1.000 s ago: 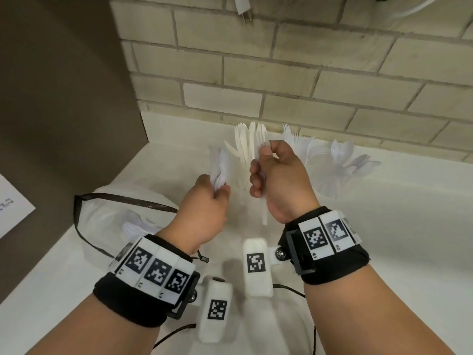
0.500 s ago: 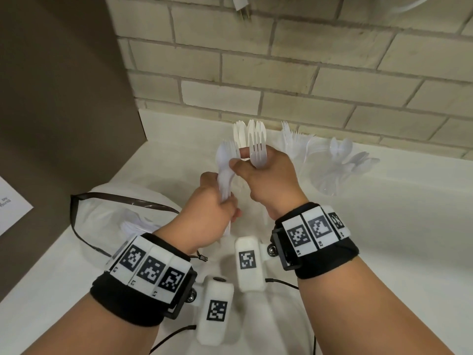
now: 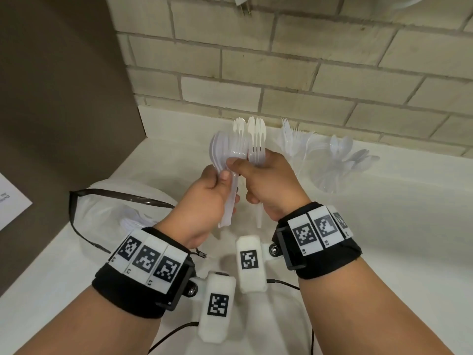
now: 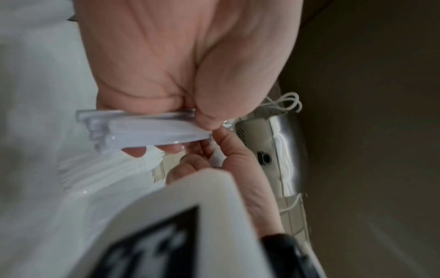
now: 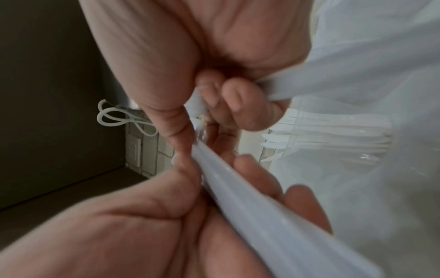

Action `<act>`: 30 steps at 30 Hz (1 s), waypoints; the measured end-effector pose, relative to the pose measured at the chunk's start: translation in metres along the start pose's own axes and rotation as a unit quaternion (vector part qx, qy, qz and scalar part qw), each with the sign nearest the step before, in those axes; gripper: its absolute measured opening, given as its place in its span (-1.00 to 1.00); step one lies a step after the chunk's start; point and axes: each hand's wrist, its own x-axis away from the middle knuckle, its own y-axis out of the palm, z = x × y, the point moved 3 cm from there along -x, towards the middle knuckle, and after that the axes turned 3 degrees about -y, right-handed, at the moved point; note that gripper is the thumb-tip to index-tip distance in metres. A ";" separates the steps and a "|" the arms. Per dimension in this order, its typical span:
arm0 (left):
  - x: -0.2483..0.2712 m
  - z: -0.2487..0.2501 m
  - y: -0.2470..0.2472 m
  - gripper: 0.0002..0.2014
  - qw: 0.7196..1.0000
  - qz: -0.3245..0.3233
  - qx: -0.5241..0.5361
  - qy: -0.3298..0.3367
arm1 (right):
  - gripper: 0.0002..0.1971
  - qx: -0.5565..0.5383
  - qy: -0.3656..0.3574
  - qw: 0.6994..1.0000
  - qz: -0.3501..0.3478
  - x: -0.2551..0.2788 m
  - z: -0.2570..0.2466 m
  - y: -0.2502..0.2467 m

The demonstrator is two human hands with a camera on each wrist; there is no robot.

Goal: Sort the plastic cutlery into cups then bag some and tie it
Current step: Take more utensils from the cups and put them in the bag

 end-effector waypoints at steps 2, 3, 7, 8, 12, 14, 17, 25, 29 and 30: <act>-0.004 -0.003 -0.002 -0.73 0.996 -0.002 0.086 -0.036 | -0.93 -0.031 0.008 0.999 -0.021 0.002 0.001 0.002; -0.005 -0.003 -0.003 -0.69 0.991 -0.009 0.126 -0.049 | -0.93 -0.048 0.010 0.998 -0.030 0.003 0.001 0.003; -0.006 -0.003 -0.006 -0.64 0.980 -0.022 0.179 -0.082 | -0.84 -0.074 0.008 0.996 -0.041 0.004 0.004 0.002; -0.006 -0.003 -0.007 -0.64 0.981 -0.019 0.177 -0.083 | -0.83 -0.076 0.009 0.996 -0.040 0.004 0.005 0.001; -0.006 -0.005 -0.009 -0.76 0.980 0.025 0.178 -0.083 | -0.85 -0.071 0.006 0.997 -0.004 0.001 0.011 -0.006; -0.006 -0.008 -0.008 -0.78 0.978 0.028 0.185 -0.094 | -0.86 -0.099 0.007 0.995 0.006 -0.003 0.011 -0.012; -0.005 -0.010 -0.009 -0.79 0.976 0.025 0.187 -0.107 | -0.82 -0.186 0.017 0.982 0.029 -0.015 -0.001 -0.032; -0.005 -0.009 -0.011 -0.79 0.971 0.002 0.213 -0.113 | -0.80 0.016 -0.182 0.958 0.221 -0.076 -0.030 -0.110; -0.005 -0.009 -0.006 -0.81 0.970 -0.005 0.215 -0.112 | -0.74 0.007 -0.173 0.958 0.229 -0.100 -0.006 -0.121; -0.007 -0.009 -0.005 -0.81 0.971 -0.006 0.213 -0.111 | -0.76 0.000 -0.169 0.959 0.226 -0.103 0.002 -0.122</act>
